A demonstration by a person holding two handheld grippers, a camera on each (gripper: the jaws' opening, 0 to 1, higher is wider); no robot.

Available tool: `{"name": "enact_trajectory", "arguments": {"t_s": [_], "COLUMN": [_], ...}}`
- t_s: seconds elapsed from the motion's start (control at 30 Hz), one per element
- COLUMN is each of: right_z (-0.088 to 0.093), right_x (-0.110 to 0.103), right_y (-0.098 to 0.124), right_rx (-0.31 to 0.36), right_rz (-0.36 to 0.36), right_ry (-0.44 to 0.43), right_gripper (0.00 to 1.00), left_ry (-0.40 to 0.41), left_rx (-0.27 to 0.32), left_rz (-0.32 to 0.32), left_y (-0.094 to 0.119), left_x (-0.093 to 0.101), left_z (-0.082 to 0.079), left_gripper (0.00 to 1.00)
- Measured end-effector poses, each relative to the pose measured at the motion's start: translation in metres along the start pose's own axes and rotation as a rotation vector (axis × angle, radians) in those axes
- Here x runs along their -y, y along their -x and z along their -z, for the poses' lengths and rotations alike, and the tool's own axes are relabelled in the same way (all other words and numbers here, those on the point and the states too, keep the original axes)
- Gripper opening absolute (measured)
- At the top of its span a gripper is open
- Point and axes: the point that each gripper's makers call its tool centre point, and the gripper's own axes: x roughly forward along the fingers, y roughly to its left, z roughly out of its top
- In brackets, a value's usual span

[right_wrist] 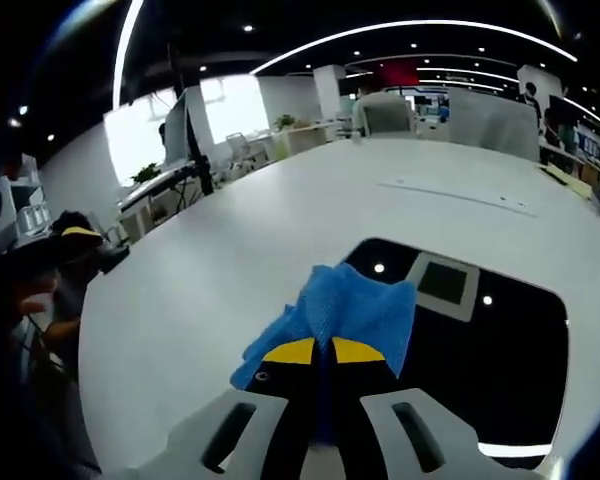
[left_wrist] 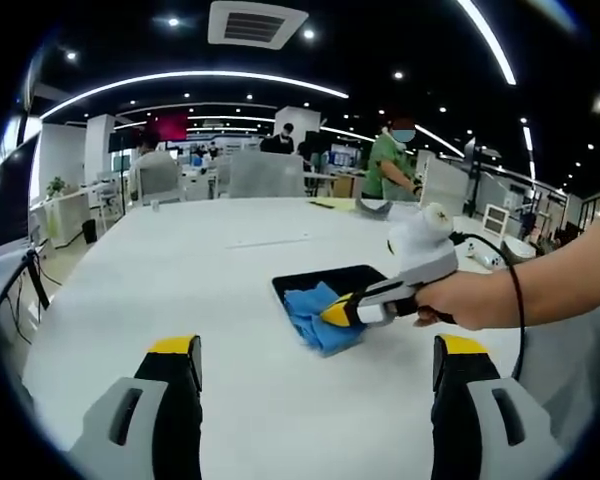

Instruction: Wipe the mirror surface with the cleaning cloth until all visible marks leave the cleaned area.

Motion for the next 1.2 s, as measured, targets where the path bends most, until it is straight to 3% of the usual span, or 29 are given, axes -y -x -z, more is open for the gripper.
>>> {"name": "enact_trajectory", "arguments": {"t_s": [1.2], "right_z": [0.014], "right_x": [0.029], "right_y": [0.027], "right_rx": [0.021], "right_rz": [0.053], "right_ry": [-0.068], "right_gripper": [0.00], "left_ry": [-0.004], "left_rx": [0.002], "left_rz": [0.027], "left_y": [-0.007], "left_x": [0.009], "left_z": [-0.001], "left_gripper": [0.96]}}
